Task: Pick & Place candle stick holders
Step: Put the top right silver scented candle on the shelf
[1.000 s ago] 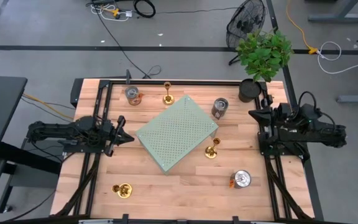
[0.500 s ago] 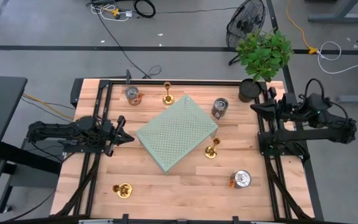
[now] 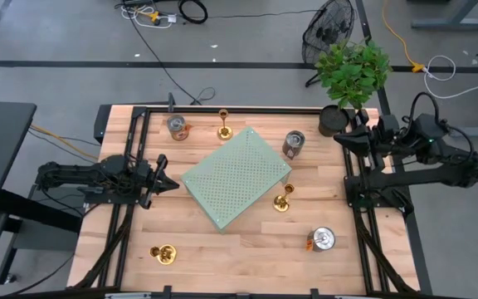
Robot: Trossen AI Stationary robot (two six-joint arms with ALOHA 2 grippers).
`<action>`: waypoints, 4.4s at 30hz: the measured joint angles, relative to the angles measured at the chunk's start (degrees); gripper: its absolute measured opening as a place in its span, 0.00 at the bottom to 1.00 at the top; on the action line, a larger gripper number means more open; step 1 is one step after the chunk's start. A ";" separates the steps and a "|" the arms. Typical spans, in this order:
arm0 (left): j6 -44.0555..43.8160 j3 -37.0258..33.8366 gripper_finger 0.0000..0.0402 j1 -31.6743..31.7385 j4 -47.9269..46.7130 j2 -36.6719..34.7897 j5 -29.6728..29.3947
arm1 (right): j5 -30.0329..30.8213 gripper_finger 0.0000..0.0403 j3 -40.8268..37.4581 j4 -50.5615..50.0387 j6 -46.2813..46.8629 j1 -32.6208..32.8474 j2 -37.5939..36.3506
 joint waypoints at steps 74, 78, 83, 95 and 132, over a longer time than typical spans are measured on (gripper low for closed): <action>-0.02 0.00 0.06 0.00 0.01 0.00 0.00 | -12.03 0.00 11.59 -37.23 -13.69 -32.73 9.31; 0.00 0.01 0.06 0.00 0.00 -0.02 0.00 | -11.99 0.00 11.59 -39.11 -14.98 -34.68 8.99; 0.00 0.02 0.06 -0.02 0.00 0.00 0.00 | -10.85 0.00 11.59 -40.22 -15.85 -34.99 8.17; -0.02 0.02 0.06 0.00 0.00 -0.02 -0.01 | -11.38 0.04 11.59 -40.55 -19.51 -34.97 6.06; 0.00 0.02 0.06 0.00 0.02 -0.02 0.00 | -4.92 0.34 -0.85 -49.66 -11.94 -34.97 5.56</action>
